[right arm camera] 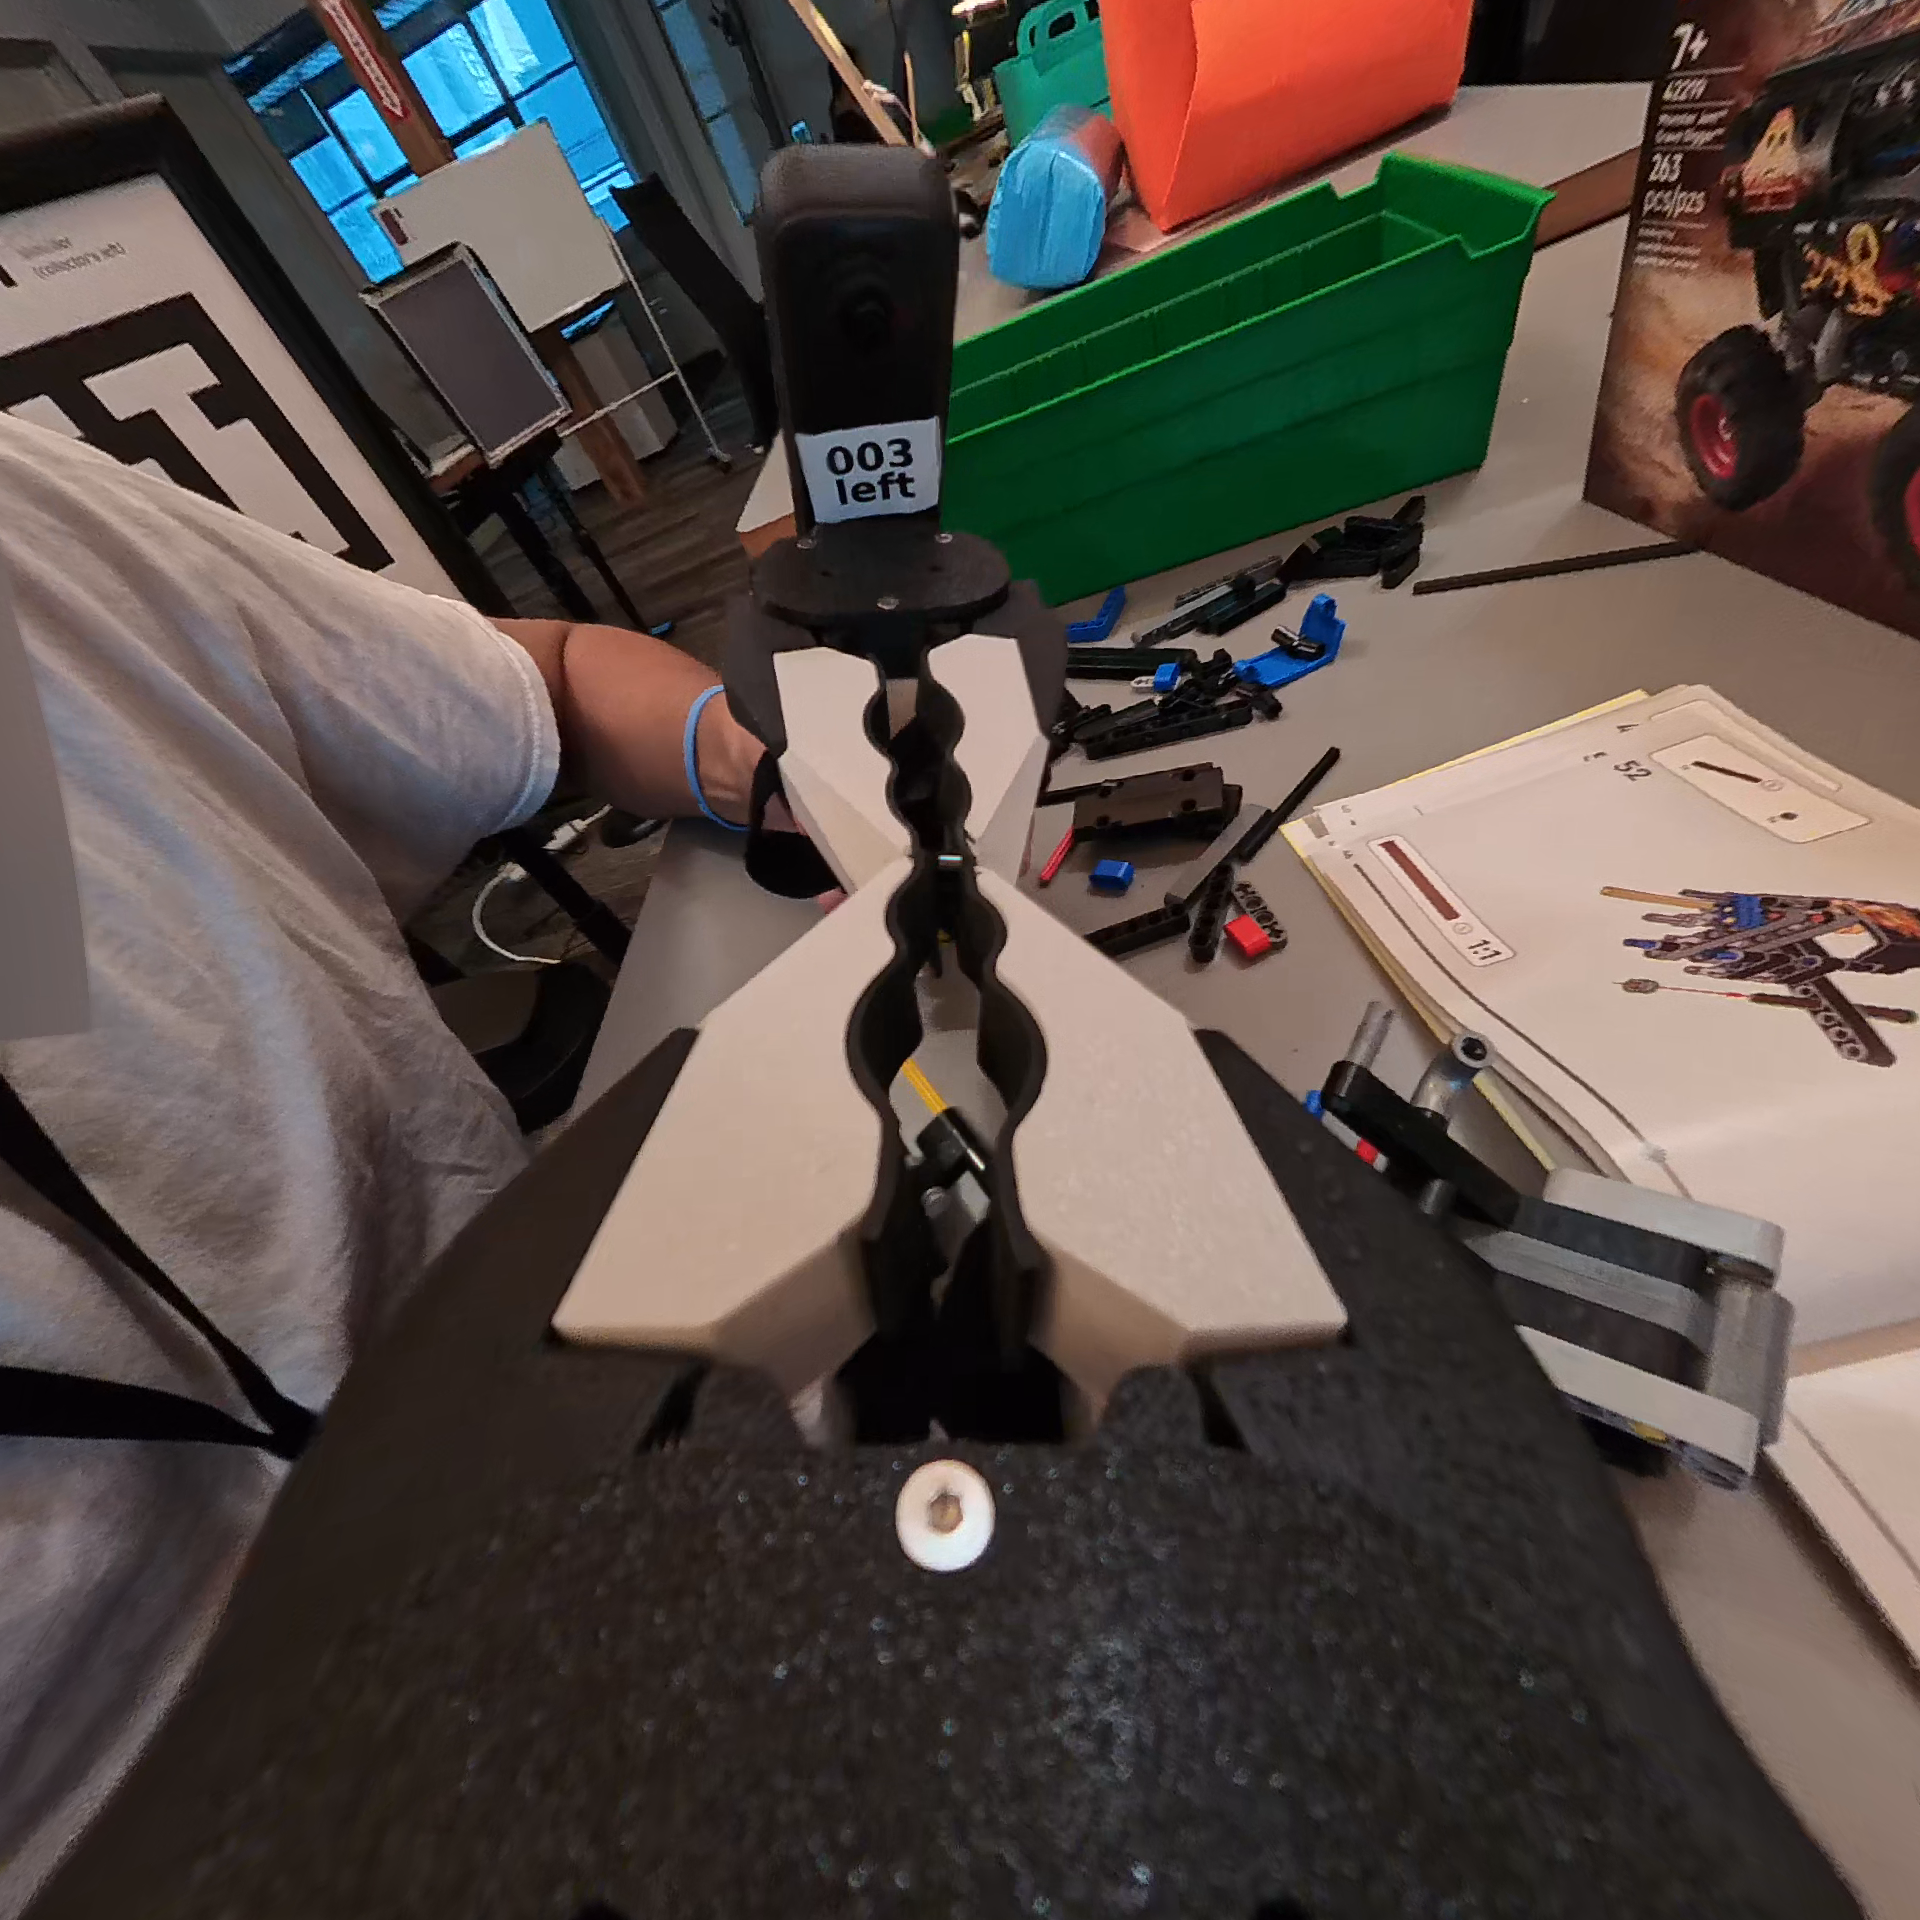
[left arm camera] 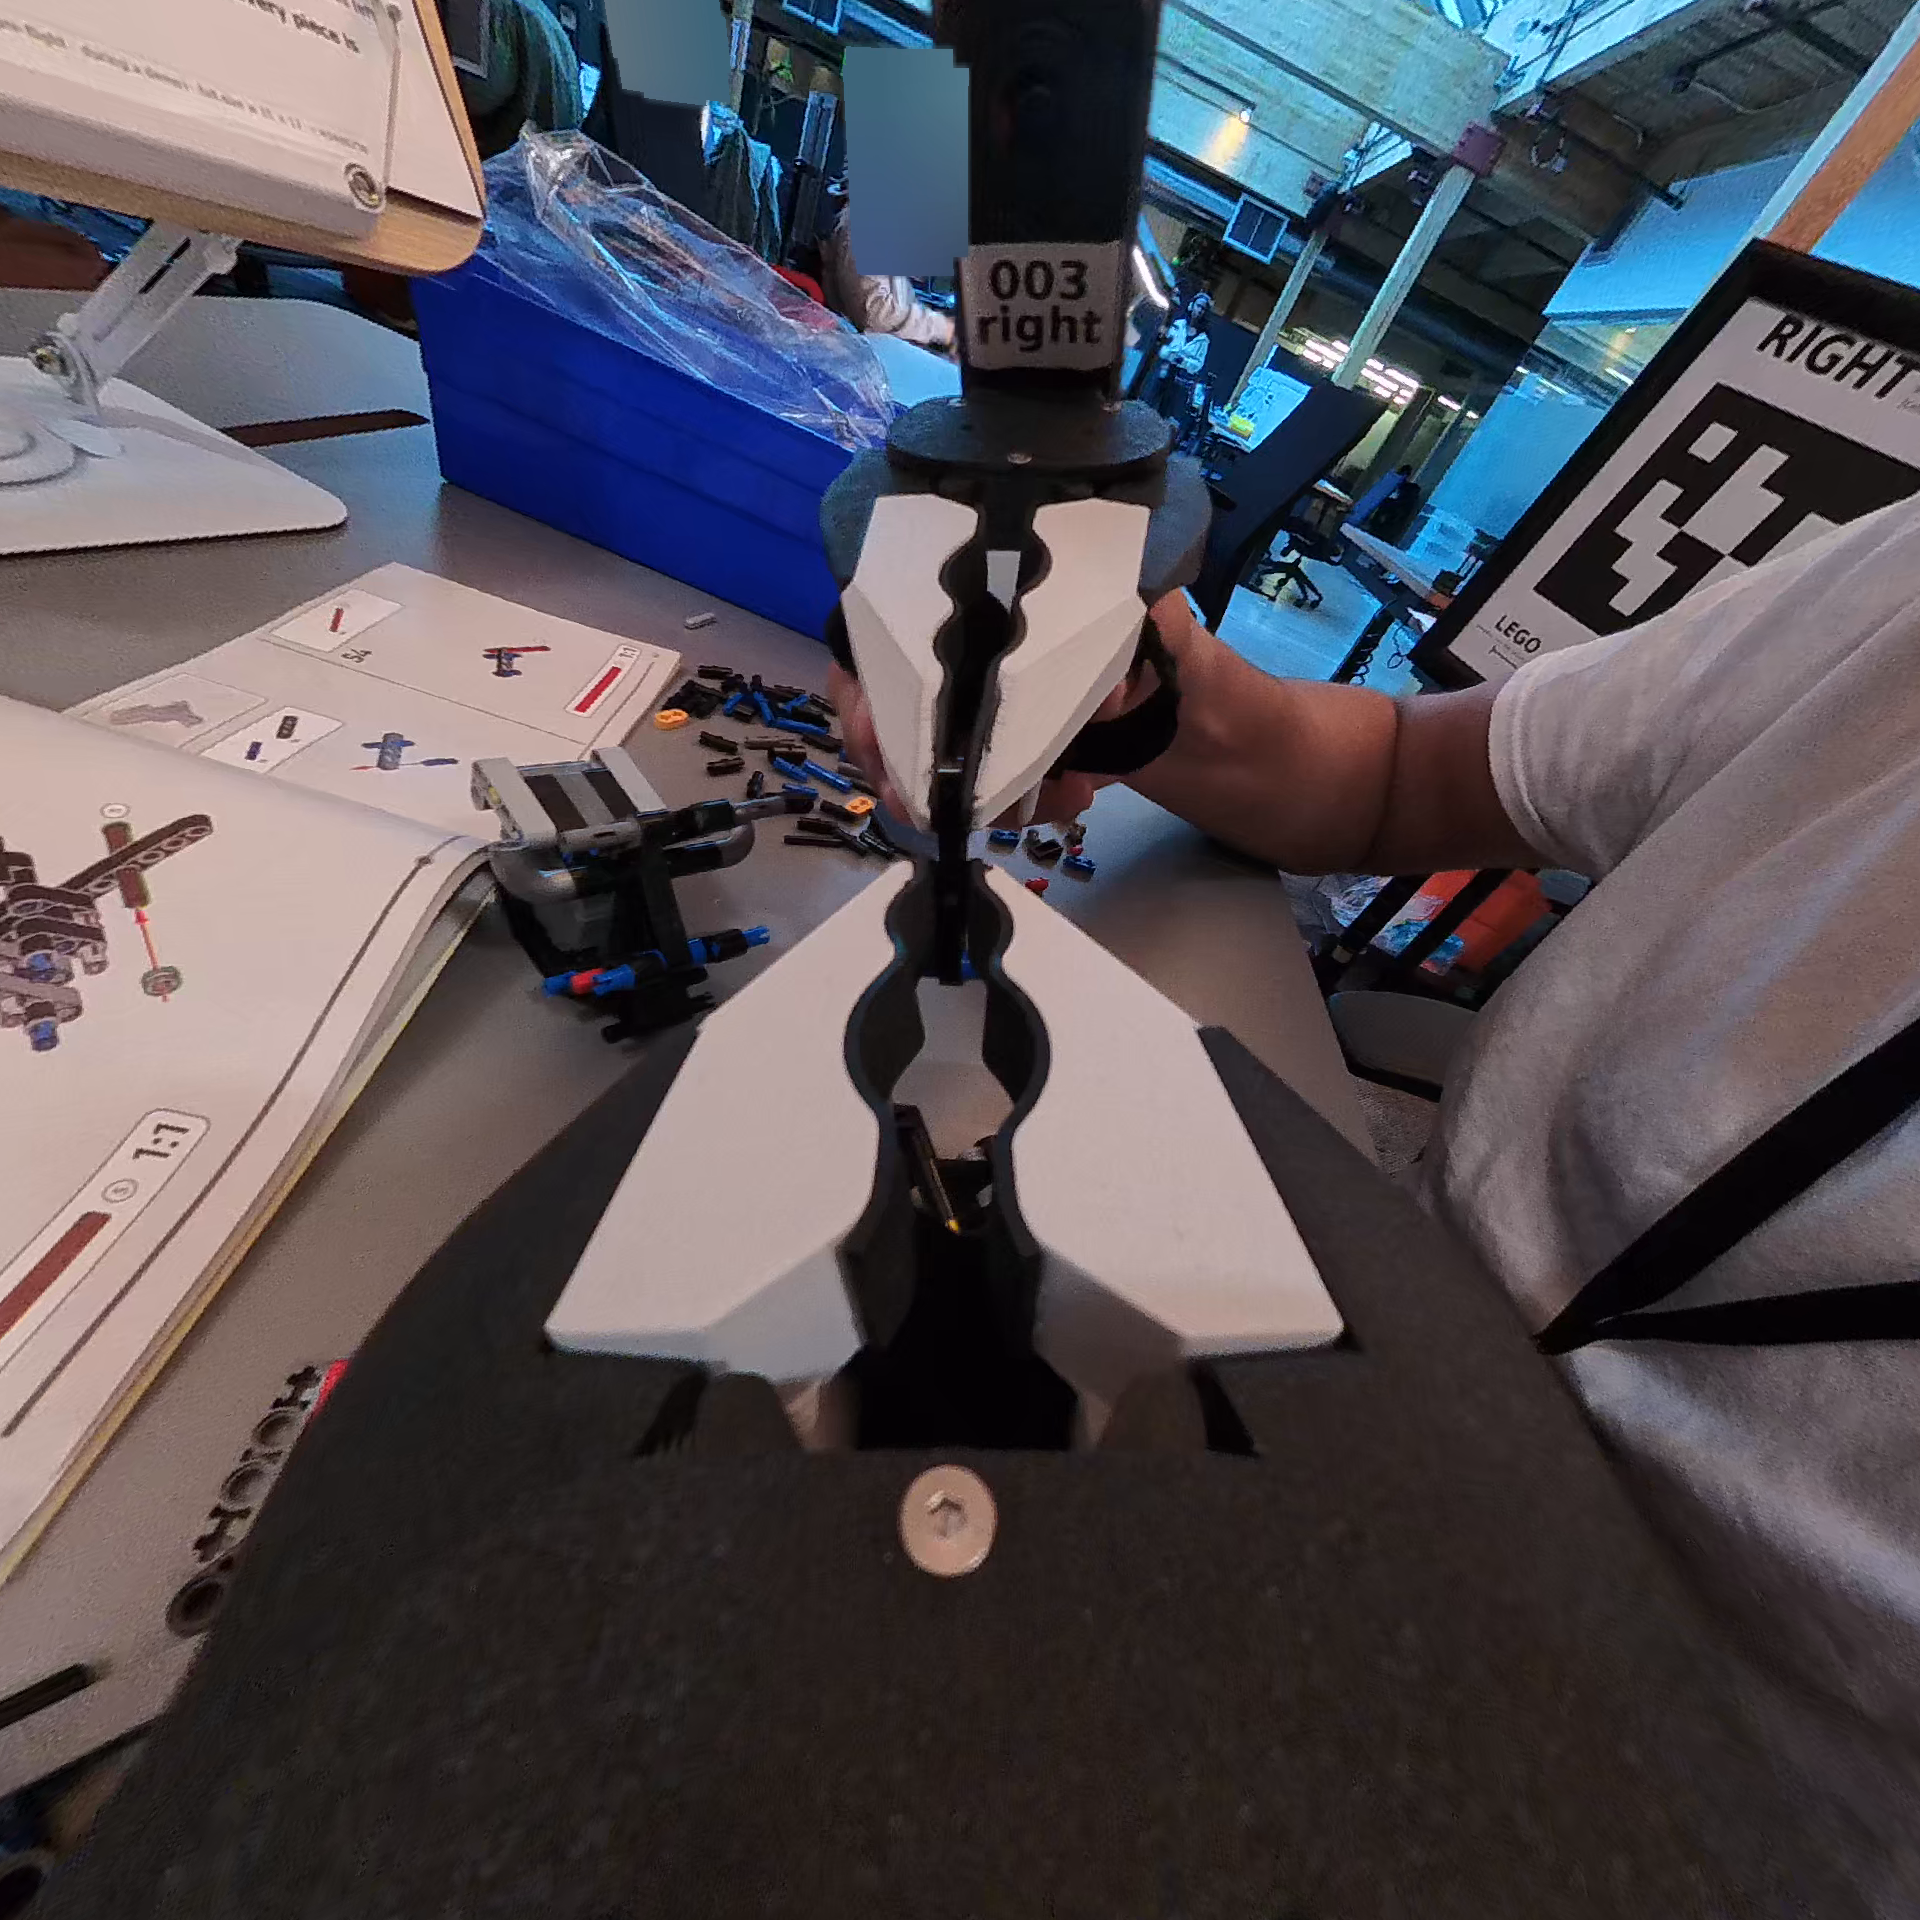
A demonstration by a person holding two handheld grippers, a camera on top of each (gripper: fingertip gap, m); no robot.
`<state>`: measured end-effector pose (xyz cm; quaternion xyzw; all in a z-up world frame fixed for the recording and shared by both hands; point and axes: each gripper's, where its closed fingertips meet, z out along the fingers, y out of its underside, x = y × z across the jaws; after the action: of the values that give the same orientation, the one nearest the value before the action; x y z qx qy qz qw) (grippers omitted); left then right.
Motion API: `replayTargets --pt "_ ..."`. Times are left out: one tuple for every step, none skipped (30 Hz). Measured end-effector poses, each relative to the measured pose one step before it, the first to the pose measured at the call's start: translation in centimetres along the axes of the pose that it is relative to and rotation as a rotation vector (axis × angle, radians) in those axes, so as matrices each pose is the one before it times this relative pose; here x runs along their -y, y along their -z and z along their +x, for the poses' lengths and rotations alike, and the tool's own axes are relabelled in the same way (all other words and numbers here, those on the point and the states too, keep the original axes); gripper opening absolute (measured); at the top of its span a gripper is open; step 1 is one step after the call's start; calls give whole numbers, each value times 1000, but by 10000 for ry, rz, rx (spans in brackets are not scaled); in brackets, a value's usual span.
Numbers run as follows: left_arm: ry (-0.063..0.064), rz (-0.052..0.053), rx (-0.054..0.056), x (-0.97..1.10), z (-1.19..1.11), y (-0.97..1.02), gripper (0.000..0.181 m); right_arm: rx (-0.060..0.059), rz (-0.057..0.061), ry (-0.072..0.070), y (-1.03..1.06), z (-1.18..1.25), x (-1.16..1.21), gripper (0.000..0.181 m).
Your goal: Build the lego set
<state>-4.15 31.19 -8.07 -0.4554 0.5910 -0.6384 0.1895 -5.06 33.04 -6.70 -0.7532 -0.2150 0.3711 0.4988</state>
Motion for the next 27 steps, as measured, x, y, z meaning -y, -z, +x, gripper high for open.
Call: replayTargets --pt "77 40 -125 92 184 2 3 197 49 -201 50 -133 50 2" --pt "78 71 -102 115 171 12 2 240 94 -233 49 -144 79 3" --pt "60 88 -18 113 76 5 1 205 142 -243 59 -94 119 3" --pt "92 28 20 5 -40 -19 1 147 77 -225 29 -65 56 3" --pt "248 50 0 37 -172 28 2 -47 -2 -117 39 123 4 3" --pt "447 152 -160 144 -107 105 2 -161 40 130 66 123 89 3" --pt "530 228 -97 256 -329 249 2 -358 66 214 242 346 201 13" --pt "421 218 84 276 -626 338 1 -469 47 195 442 522 295 26" --pt "231 154 139 228 -630 327 1 -511 -16 261 594 509 247 29" --pt "100 138 214 220 -662 295 2 -531 -36 388 647 443 137 26" --pt "50 115 241 180 -606 235 2 -546 -44 488 657 418 33 22" --pt "14 78 215 128 -485 168 2 -625 -70 484 657 568 -81 21" --pt "-67 33 252 43 -453 110 2 -666 -76 463 720 685 -125 19" --pt "-179 -11 367 -26 -511 84 2 -772 1 354 816 937 -100 18" --pt "-285 -89 494 -131 -637 67 1 -931 -107 294 859 1383 -369 14" --pt "-387 -107 631 -147 -766 79 1 -1080 -293 334 782 1891 -752 13" --pt "-447 -150 629 -175 -727 83 1 -1227 -471 314 640 2318 -1142 13" --pt "-388 -111 570 -78 -646 109 1 -1072 -415 233 432 2207 -1127 12" --pt "-292 -125 575 -94 -705 98 1 -622 -256 131 167 1592 -898 13" --pt "-238 -100 401 -103 -528 74 1 -407 -321 -35 -72 1206 -928 13" --pt "-160 -10 181 -9 -225 68 1 -123 -400 -68 -284 615 -931 14" --pt "-108 -81 63 -100 -61 -23 0 106 -401 -10 -388 49 -861 17" --pt "-85 -231 -20 -326 67 -133 1 84 -352 47 -396 -104 -723 19" --pt "-27 -225 -85 -348 173 -168 1 26 -225 101 -330 -167 -505 21" --pt "58 -99 -130 -207 208 -126 1 51 -148 121 -276 -307 -364 21" --pt "75 -20 -182 -75 271 -95 1 104 -138 64 -231 -379 -279 20" --pt "18 -59 -136 -99 197 -93 1 151 -110 -21 -199 -399 -166 20"
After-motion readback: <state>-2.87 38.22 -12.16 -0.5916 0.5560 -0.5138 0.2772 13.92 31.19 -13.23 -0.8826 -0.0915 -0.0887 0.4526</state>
